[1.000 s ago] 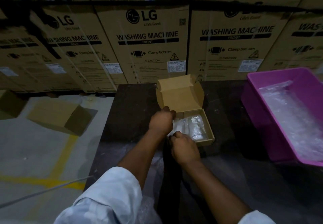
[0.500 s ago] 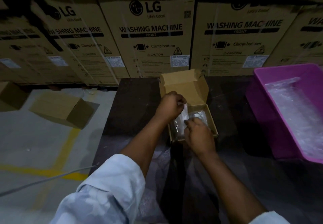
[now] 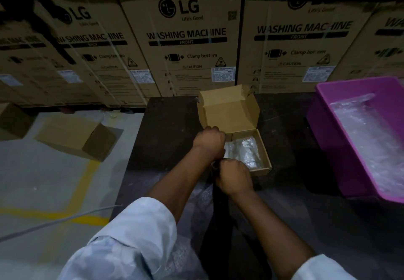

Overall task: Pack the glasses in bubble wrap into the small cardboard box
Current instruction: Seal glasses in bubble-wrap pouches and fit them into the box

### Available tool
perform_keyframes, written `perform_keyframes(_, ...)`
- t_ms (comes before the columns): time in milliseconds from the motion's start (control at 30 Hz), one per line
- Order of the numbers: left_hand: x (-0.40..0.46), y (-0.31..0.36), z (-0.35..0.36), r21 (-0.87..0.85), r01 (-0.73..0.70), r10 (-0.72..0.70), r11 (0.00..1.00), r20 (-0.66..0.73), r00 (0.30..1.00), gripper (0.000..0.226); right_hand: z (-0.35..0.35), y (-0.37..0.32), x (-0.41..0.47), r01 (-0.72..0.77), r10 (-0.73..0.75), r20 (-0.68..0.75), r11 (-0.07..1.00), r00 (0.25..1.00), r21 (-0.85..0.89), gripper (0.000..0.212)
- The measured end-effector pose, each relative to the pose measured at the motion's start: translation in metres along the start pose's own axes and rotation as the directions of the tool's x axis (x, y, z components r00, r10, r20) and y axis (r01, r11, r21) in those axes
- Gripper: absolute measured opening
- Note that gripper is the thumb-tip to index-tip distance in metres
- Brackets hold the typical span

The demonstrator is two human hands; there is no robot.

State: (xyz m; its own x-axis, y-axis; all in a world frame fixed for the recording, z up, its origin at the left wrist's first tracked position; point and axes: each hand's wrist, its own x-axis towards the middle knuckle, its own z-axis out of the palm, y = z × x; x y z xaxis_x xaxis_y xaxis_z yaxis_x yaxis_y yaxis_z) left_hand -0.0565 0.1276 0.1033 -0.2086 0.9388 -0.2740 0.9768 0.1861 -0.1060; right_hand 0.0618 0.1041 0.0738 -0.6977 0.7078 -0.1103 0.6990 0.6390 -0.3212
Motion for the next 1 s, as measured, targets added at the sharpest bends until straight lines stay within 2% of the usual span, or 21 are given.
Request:
perform_keyframes(100,0.001,-0.005,0.005,0.055,0.006,-0.005,0.998,-0.019,1.0,0.031,0.002,0.0,-0.001,0.037,-0.038,-0.012,0.998,0.999,-0.052,0.021)
perform_keyframes(167,0.001,-0.009,0.009,0.042,0.037,-0.036,0.998,-0.027,0.999,0.024,0.004,0.001,-0.001,0.039,-0.041,-0.041,0.998,0.998,-0.044,0.021)
perform_keyframes(267,-0.002,-0.008,0.018,0.01,0.088,-0.087,0.996,-0.075,0.993,0.028,0.006,0.001,0.0,0.037,-0.039,-0.072,0.999,0.997,-0.03,0.02)
perform_keyframes(367,-0.002,-0.002,0.024,-0.023,0.136,-0.137,0.99,-0.113,0.984,0.029,0.007,0.002,0.001,0.04,-0.043,-0.04,0.997,0.998,-0.061,0.02)
perform_keyframes(467,0.0,0.006,0.031,-0.038,0.16,-0.164,0.986,-0.221,0.961,0.017,0.007,0.005,0.002,0.009,-0.006,0.035,0.996,0.999,-0.087,0.024)
perform_keyframes(533,-0.002,0.01,0.043,-0.04,0.171,-0.176,0.984,-0.175,0.969,0.012,0.008,0.007,0.002,-0.025,0.028,0.061,0.998,0.998,-0.051,0.026)
perform_keyframes(633,-0.001,0.008,0.049,-0.004,0.197,-0.195,0.98,-0.153,0.969,0.017,0.009,0.008,0.002,-0.026,0.027,0.055,0.999,0.998,-0.033,0.027)
perform_keyframes(867,0.007,0.001,0.044,-0.038,0.202,-0.205,0.979,-0.064,0.977,0.022,0.01,0.009,0.0,-0.049,0.049,0.068,0.999,0.997,-0.003,0.034)
perform_keyframes(1000,0.012,-0.002,0.039,-0.064,0.211,-0.214,0.975,-0.049,0.976,0.023,0.011,0.01,-0.001,-0.06,0.06,0.063,0.998,0.996,0.002,0.03)
